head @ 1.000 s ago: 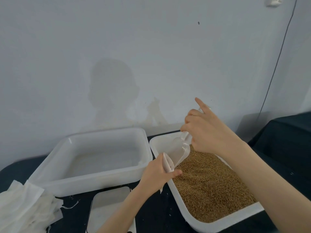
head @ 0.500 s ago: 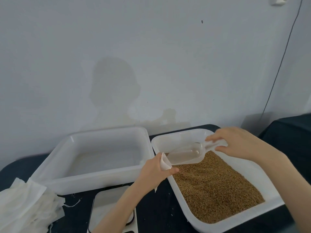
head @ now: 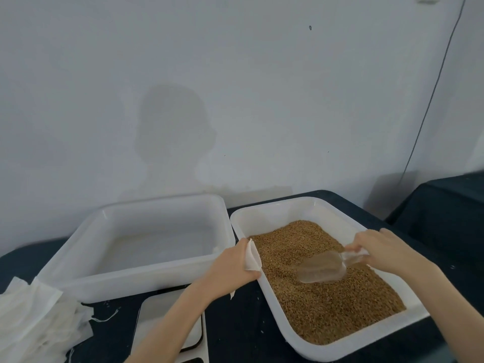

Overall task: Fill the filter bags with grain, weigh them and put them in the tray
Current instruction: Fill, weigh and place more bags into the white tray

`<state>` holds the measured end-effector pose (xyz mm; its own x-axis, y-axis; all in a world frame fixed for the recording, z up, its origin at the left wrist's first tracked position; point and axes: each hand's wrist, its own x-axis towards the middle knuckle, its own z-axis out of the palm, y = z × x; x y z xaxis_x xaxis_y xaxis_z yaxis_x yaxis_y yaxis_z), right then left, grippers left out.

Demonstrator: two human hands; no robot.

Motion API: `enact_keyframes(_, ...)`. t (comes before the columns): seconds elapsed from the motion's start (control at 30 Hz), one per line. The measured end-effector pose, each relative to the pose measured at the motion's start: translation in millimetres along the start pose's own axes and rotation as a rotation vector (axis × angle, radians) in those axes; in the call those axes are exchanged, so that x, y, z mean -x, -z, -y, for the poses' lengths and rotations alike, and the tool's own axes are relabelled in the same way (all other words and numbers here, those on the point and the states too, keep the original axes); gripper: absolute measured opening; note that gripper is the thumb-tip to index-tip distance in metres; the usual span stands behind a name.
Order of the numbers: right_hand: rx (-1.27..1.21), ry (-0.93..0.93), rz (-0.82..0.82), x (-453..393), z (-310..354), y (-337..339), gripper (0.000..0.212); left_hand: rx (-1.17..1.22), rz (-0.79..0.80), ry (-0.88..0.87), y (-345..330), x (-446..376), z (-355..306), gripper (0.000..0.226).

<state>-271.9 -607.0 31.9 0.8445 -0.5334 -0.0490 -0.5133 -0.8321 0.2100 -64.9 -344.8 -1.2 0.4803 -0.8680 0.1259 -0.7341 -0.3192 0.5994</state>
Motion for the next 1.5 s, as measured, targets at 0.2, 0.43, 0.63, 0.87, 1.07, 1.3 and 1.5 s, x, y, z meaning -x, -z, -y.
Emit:
enact_keyframes(0.2,-0.328,0.096,0.088,-19,30,-14,0.007,-0.004,-0.016,0.010,-1,0,4,0.036)
enact_keyframes(0.43,-0.743,0.007,0.075,-14,22,-32,0.040,-0.019,-0.015,0.038,1,3,13,0.031)
enact_keyframes(0.63,-0.885,0.068,0.003,-3,18,-14,0.045,-0.038,-0.028,0.025,4,2,6,0.037)
enact_keyframes(0.87,-0.953,0.220,-0.020,9,29,14,0.046,-0.050,-0.007,0.012,2,1,-3,0.039)
enact_keyframes(1.07,-0.828,0.213,-0.051,7,36,24,0.047,-0.103,0.000,0.005,5,3,-7,0.046)
enact_keyframes(1.3,-0.662,0.249,-0.126,11,48,39,0.051,-0.297,0.007,-0.031,5,4,-10,0.077)
enact_keyframes(1.5,-0.333,0.284,-0.248,10,65,59,0.037,-0.305,0.031,-0.015,2,4,-13,0.059)
